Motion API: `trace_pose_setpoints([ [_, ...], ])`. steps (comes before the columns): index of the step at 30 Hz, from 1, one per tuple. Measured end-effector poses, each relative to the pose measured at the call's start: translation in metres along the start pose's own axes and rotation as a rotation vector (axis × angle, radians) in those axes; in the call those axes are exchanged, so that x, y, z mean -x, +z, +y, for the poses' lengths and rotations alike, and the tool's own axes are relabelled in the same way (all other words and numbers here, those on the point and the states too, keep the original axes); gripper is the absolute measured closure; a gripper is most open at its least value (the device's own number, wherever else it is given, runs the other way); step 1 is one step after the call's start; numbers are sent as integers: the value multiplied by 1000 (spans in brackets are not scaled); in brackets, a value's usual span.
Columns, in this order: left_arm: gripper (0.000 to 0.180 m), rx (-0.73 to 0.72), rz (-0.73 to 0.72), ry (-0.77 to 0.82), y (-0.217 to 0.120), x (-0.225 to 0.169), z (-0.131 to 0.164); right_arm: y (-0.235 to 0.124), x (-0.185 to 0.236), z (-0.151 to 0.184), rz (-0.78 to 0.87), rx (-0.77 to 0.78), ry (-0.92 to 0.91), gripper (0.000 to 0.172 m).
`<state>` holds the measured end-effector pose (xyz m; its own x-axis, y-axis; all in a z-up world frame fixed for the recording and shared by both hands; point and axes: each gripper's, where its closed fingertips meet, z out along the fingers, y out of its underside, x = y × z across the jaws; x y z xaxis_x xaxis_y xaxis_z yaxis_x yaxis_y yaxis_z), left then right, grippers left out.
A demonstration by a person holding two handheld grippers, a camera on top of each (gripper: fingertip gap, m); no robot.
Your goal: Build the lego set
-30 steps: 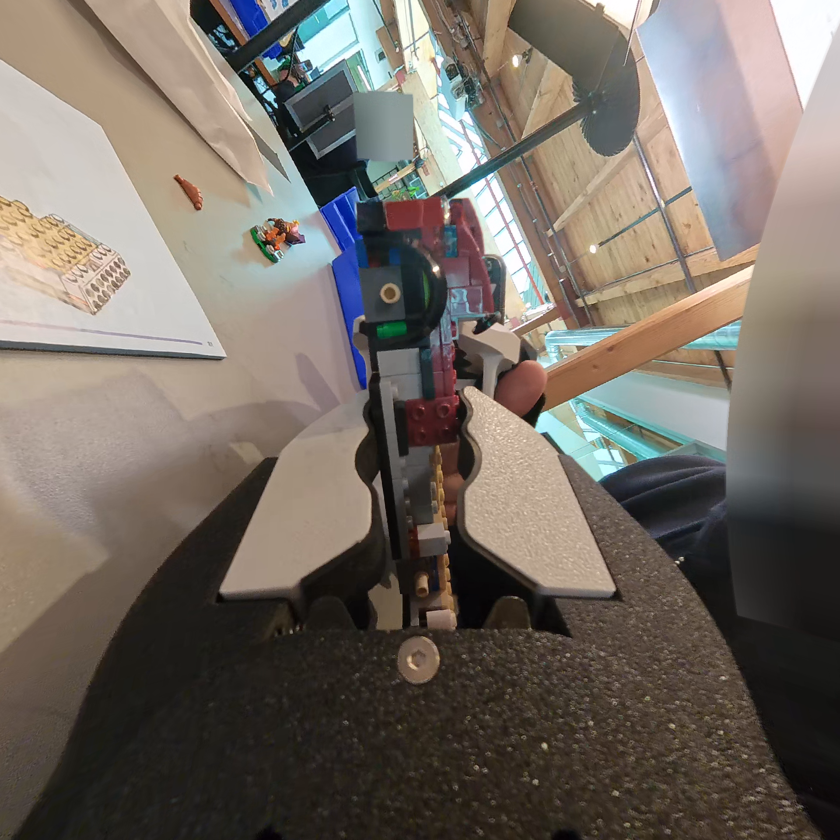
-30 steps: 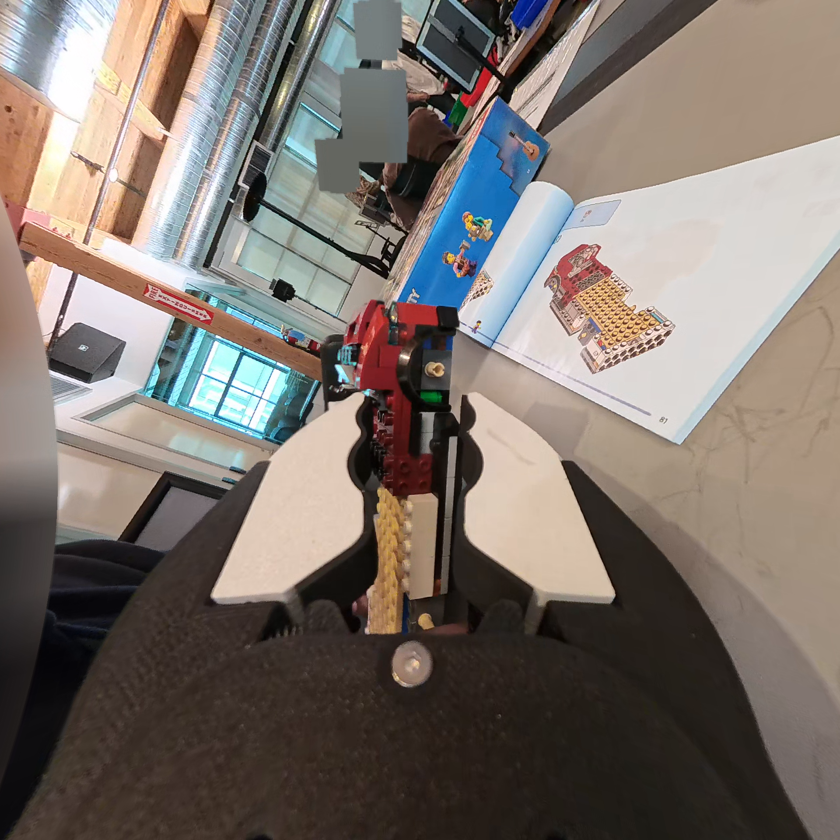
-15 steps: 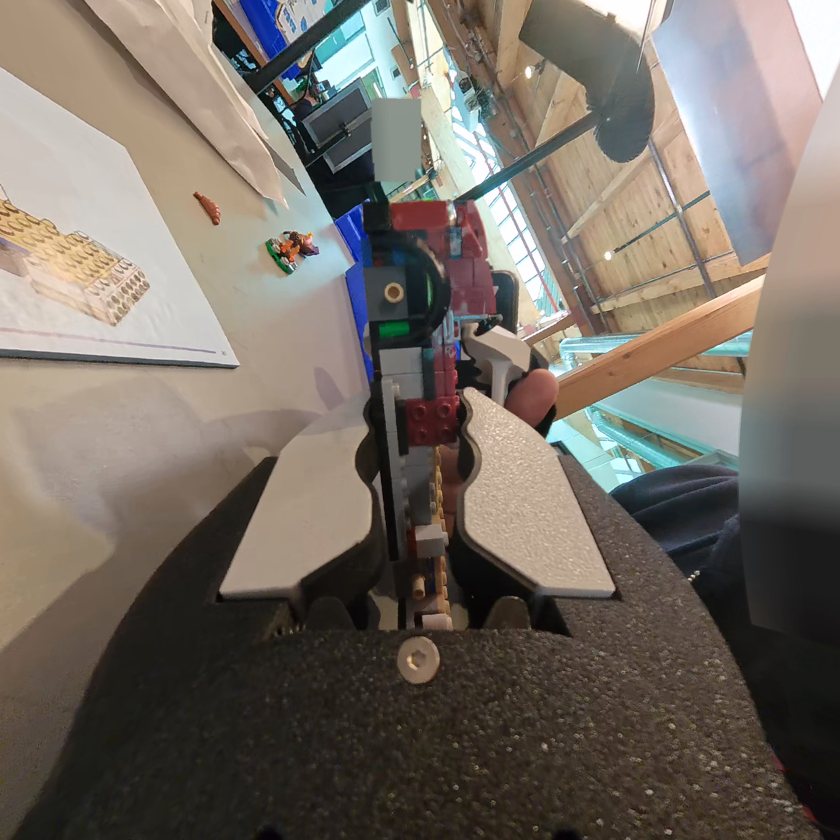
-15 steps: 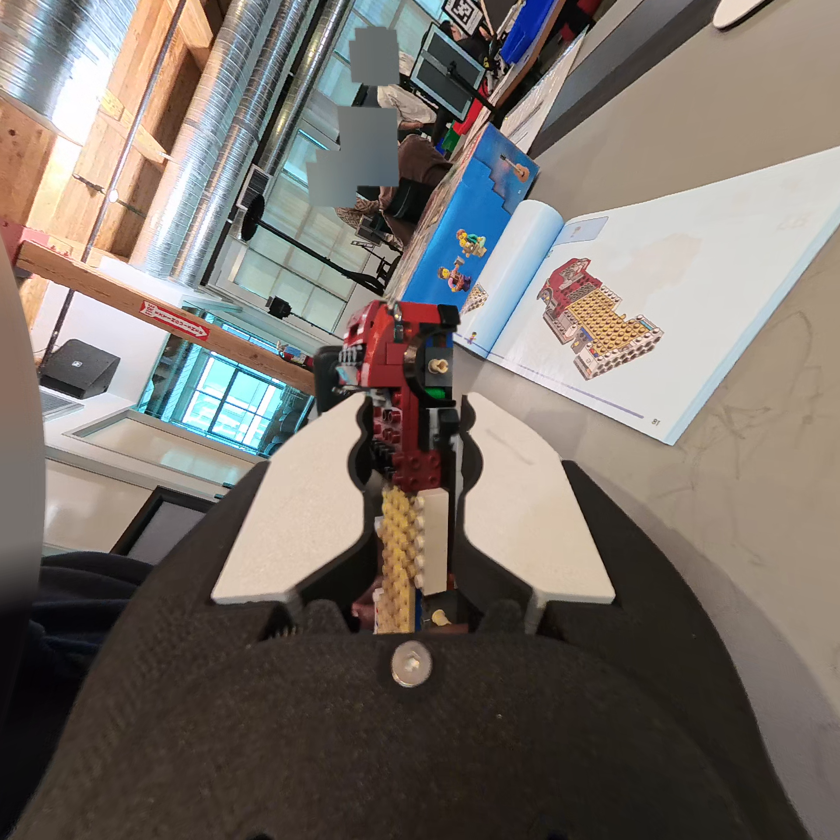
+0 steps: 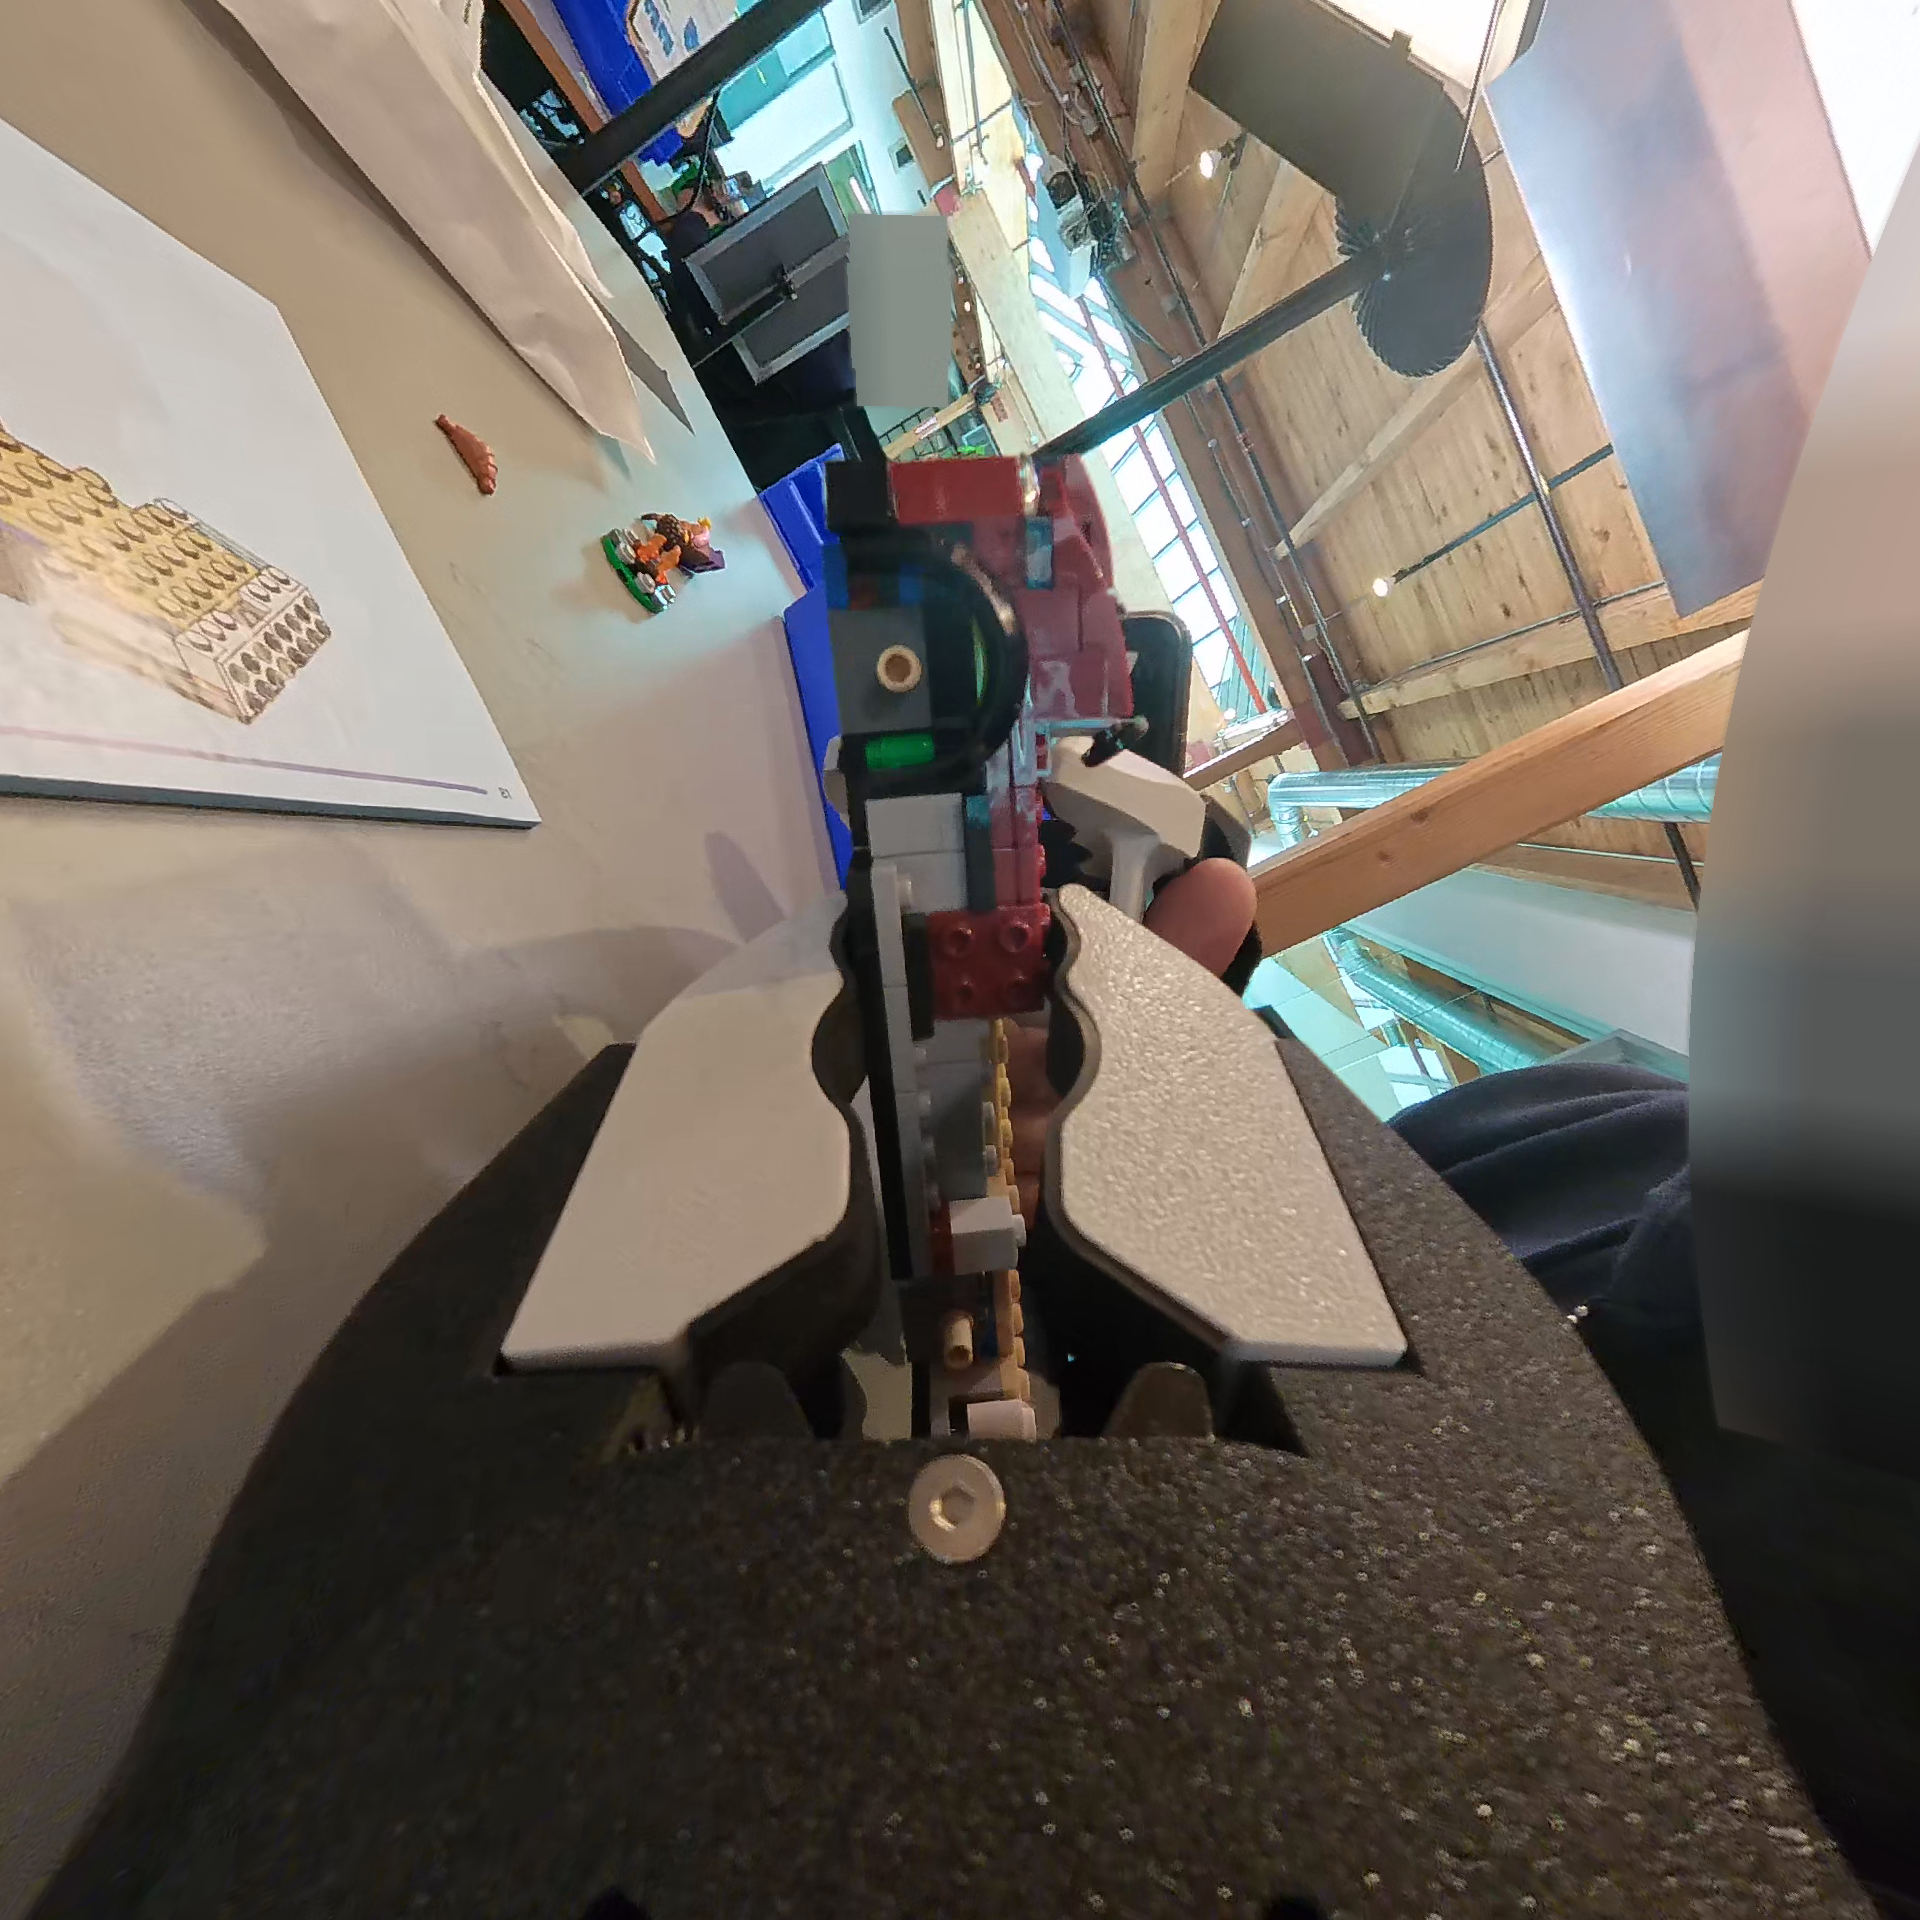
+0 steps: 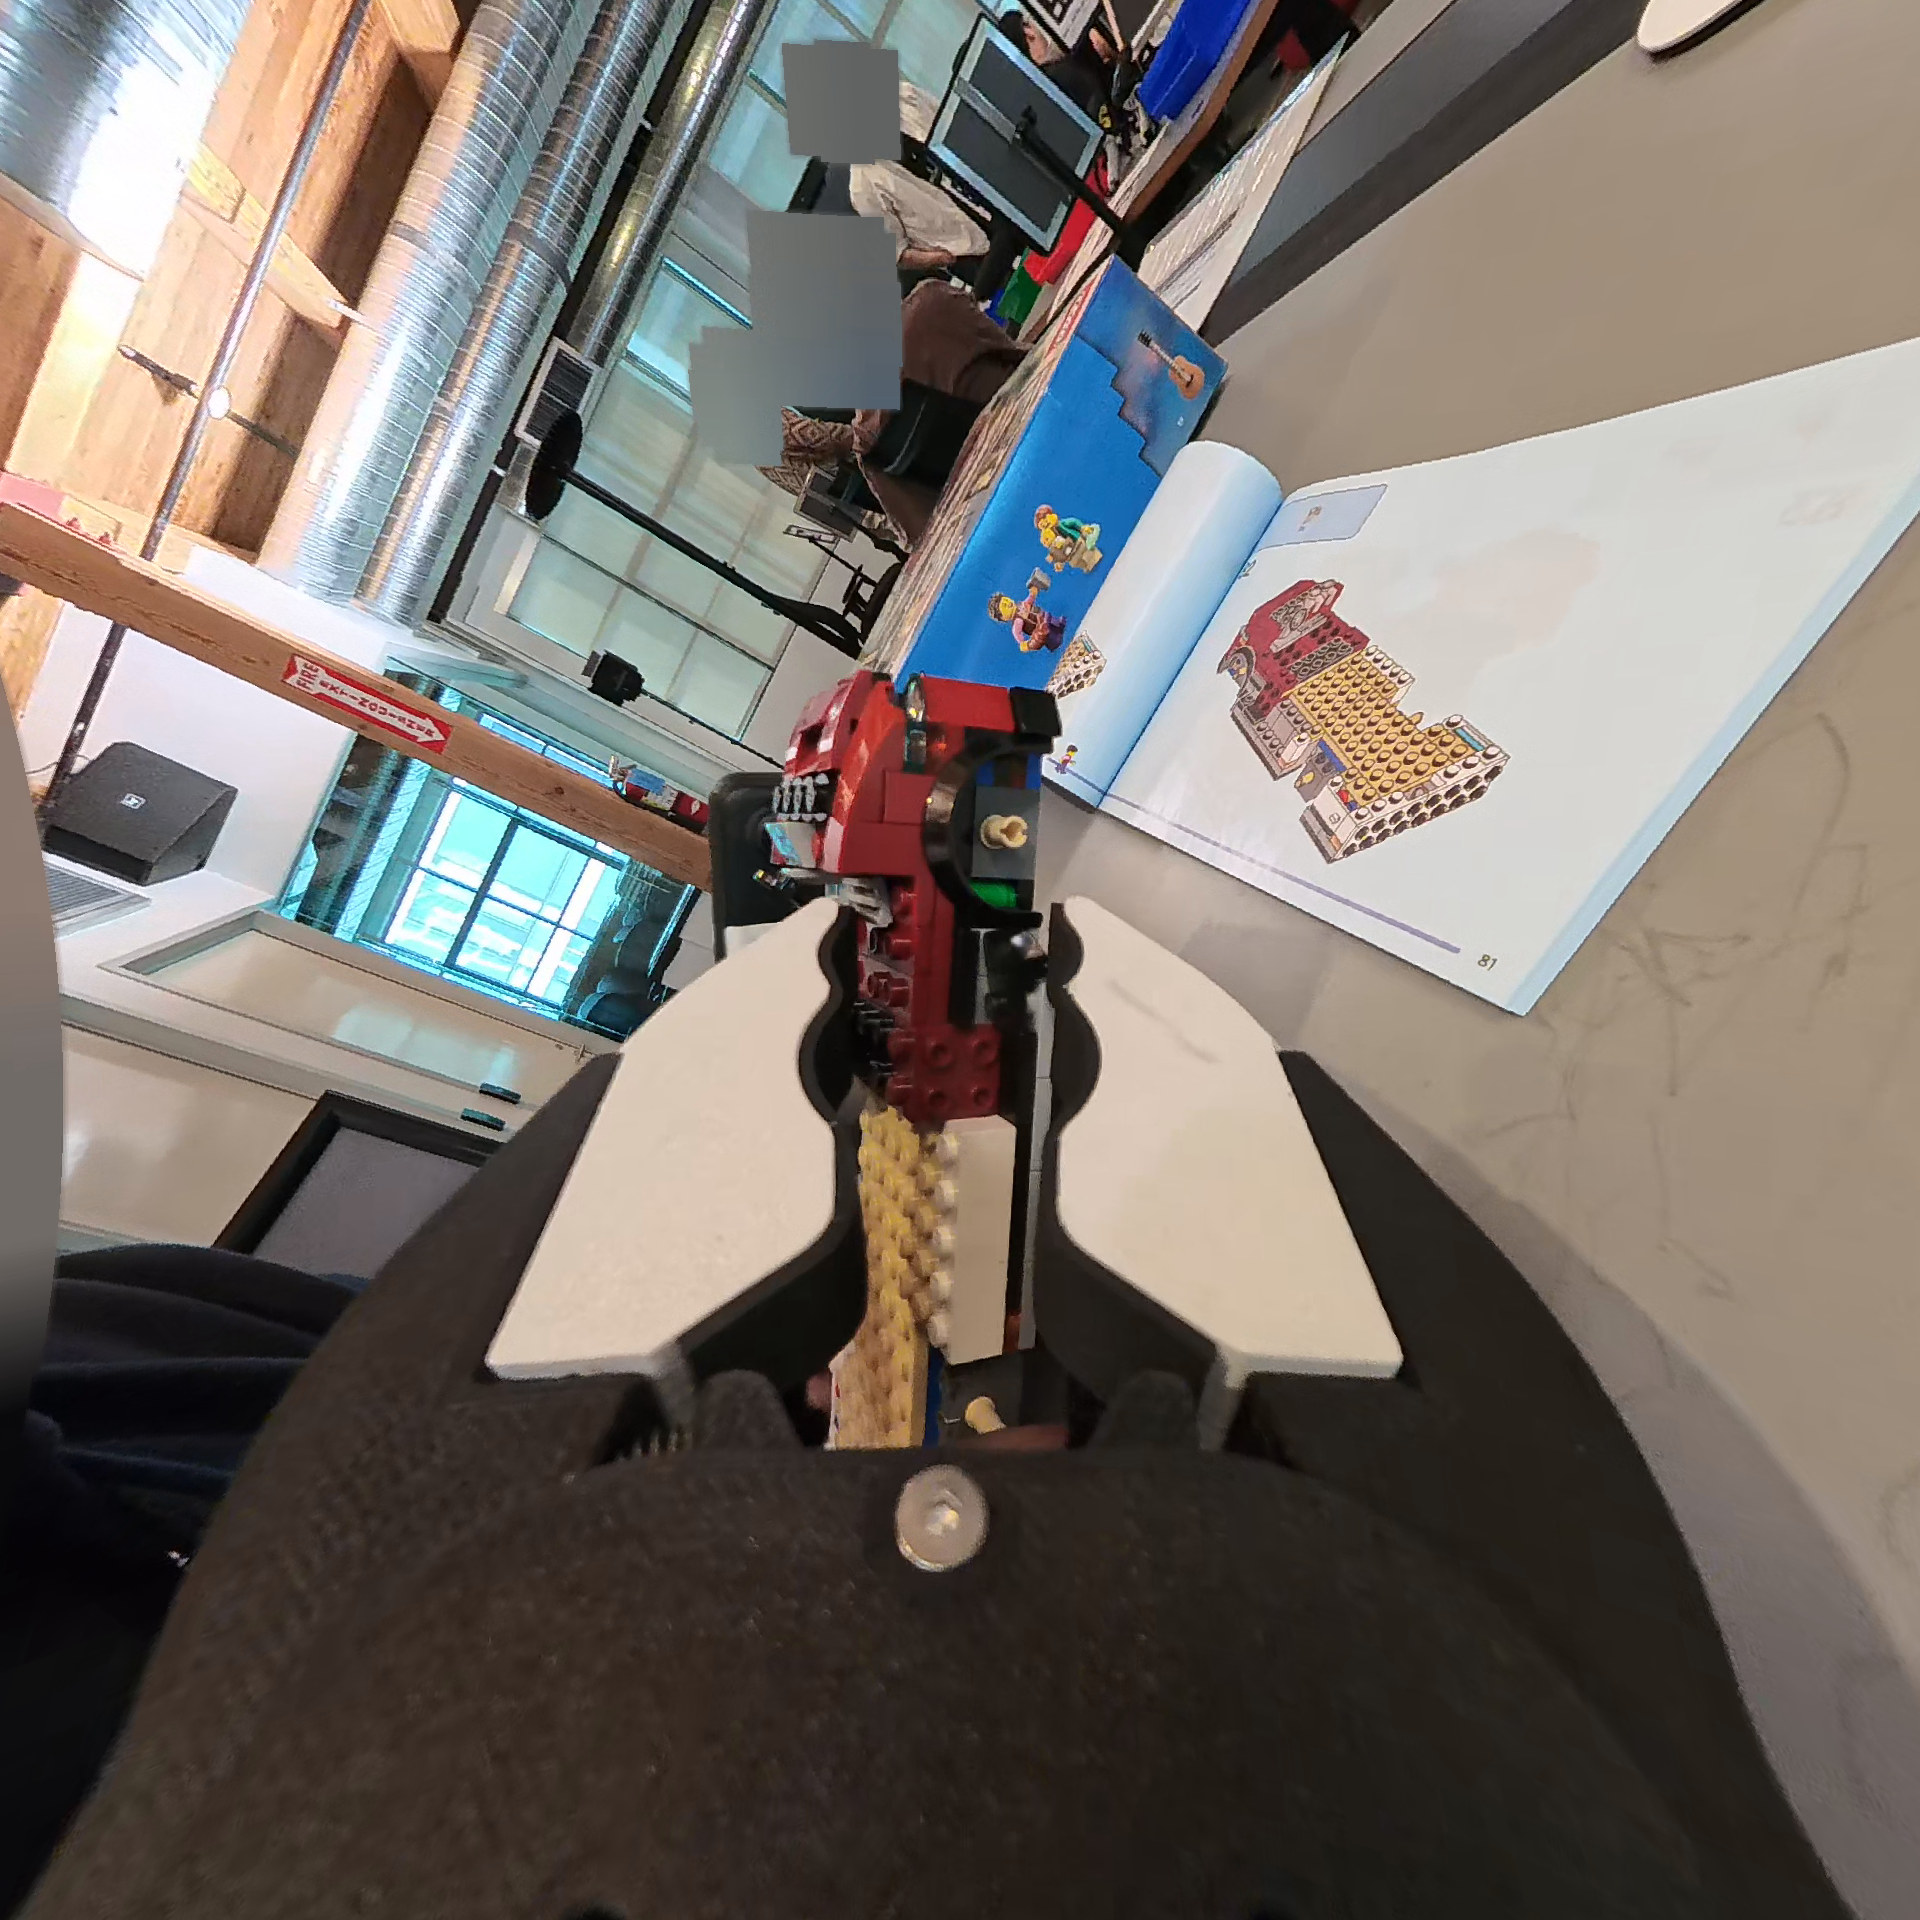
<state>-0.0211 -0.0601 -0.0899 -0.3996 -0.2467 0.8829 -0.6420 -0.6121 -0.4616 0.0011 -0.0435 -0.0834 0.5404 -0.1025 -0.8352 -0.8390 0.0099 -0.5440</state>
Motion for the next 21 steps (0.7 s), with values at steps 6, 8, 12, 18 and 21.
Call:
trace_pose_setpoints([
  [6, 149, 20, -50, 62, 1, 2, 3, -2, -1, -1, 4, -20, 12, 137],
  [8, 149, 23, -65, 81, 2, 3, 4, -2, -2, -1, 9, -29, 11, 137],
  [12, 149, 30, -84, 97, 3, 4, 6, -3, -3, -1, 19, -40, 12, 137],
  [18, 149, 31, -102, 107, 4, 6, 6, -3, -4, -2, 34, -51, 12, 137],
  [21, 149, 12, -92, 42, 2, 9, 2, -3, -8, -2, 68, -36, -80, 136],
])
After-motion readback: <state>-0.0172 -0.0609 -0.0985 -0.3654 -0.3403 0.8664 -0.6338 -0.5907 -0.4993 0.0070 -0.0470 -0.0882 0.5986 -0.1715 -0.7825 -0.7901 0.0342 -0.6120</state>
